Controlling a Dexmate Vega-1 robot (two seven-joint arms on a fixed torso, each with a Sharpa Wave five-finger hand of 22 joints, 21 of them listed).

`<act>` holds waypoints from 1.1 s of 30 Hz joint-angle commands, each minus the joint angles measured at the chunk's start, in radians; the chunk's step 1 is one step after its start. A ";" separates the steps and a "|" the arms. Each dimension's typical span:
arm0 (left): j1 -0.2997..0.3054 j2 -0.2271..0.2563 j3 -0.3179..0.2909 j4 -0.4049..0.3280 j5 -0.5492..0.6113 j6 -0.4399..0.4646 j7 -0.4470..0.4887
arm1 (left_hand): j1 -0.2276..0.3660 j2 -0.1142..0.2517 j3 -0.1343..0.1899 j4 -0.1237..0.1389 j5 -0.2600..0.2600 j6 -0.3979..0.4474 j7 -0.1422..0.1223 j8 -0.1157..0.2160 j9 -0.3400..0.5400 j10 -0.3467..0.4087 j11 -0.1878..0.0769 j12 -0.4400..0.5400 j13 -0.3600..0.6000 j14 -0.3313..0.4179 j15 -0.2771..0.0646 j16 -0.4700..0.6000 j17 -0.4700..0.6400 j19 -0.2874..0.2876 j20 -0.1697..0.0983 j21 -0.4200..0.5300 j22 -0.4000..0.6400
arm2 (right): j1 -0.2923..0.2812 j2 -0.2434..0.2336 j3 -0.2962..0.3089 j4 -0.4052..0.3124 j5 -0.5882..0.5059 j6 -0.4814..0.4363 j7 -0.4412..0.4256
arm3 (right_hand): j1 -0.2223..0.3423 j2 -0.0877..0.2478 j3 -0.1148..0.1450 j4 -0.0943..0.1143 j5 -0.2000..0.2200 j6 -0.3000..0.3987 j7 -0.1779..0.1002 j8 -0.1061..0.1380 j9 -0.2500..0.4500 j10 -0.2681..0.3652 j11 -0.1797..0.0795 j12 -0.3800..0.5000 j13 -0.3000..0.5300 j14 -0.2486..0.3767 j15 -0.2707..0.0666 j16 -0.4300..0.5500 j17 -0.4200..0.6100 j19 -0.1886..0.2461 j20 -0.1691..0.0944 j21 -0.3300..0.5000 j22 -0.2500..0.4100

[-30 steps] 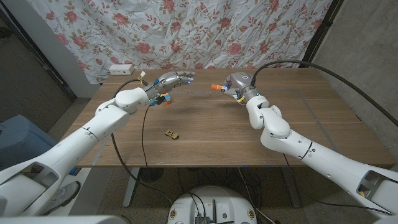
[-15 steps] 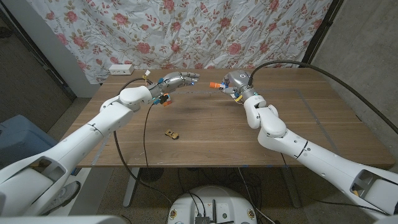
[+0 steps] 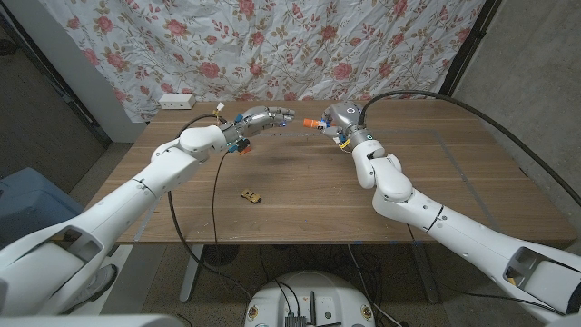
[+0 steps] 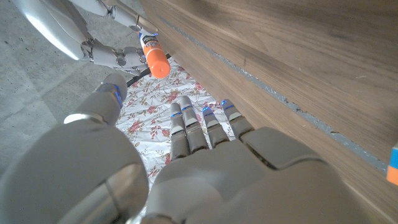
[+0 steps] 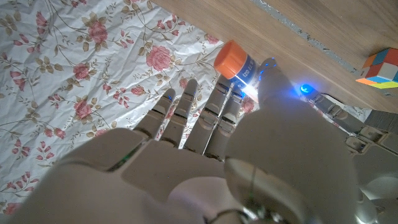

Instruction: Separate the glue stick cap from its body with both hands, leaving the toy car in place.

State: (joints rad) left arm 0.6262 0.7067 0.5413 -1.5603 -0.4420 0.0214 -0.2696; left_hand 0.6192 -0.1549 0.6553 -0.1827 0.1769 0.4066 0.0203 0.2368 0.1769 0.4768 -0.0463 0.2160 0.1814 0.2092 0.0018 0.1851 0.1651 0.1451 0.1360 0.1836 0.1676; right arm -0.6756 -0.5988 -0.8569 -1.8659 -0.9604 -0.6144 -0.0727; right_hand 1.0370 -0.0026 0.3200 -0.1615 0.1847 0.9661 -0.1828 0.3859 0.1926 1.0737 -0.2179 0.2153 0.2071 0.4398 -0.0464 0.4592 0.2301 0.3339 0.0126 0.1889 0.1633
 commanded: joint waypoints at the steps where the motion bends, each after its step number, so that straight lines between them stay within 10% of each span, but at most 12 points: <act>1: -0.020 -0.019 0.016 0.019 -0.005 0.011 -0.013 | 0.018 0.001 -0.006 0.003 0.004 0.009 0.007 0.004 0.001 0.008 0.001 0.004 0.002 0.008 0.002 0.005 0.005 0.006 0.008 0.002 0.001 | -0.007 0.012 -0.006 0.012 -0.028 0.011 -0.035 | 0.011 0.004 -0.004 0.004 0.005 0.045 -0.044 0.007 0.004 0.009 0.000 0.000 0.006 0.009 -0.123 0.011 0.003 0.009 -0.001 -0.001 0.002; 33: -0.042 -0.070 0.051 0.051 0.044 0.002 0.027 | 0.088 0.035 -0.026 0.004 0.014 0.120 0.035 0.010 0.002 0.121 0.013 0.018 -0.001 0.088 -0.003 0.011 0.003 0.067 0.008 0.013 0.000 | 0.006 0.034 -0.012 0.032 -0.054 0.027 -0.030 | 0.011 0.004 -0.010 0.006 0.005 0.053 -0.044 0.005 0.006 0.015 0.000 -0.001 0.007 0.007 -0.121 0.011 0.003 0.011 -0.004 -0.002 0.002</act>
State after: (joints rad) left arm 0.5784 0.6490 0.5868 -1.5035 -0.4150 0.0245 -0.2741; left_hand 0.6900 -0.1208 0.6333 -0.1800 0.1855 0.5050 0.0537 0.2409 0.1770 0.5805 -0.0319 0.2256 0.1816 0.2829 0.0005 0.1897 0.1651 0.1962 0.1420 0.1901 0.1676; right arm -0.6715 -0.5684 -0.8675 -1.8374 -1.0055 -0.5886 -0.1041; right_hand 1.0369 -0.0028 0.3115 -0.1559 0.1853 0.9661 -0.1828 0.3884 0.1934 1.0780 -0.2217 0.2116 0.2124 0.4397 -0.0464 0.4674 0.2300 0.3375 0.0089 0.1889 0.1633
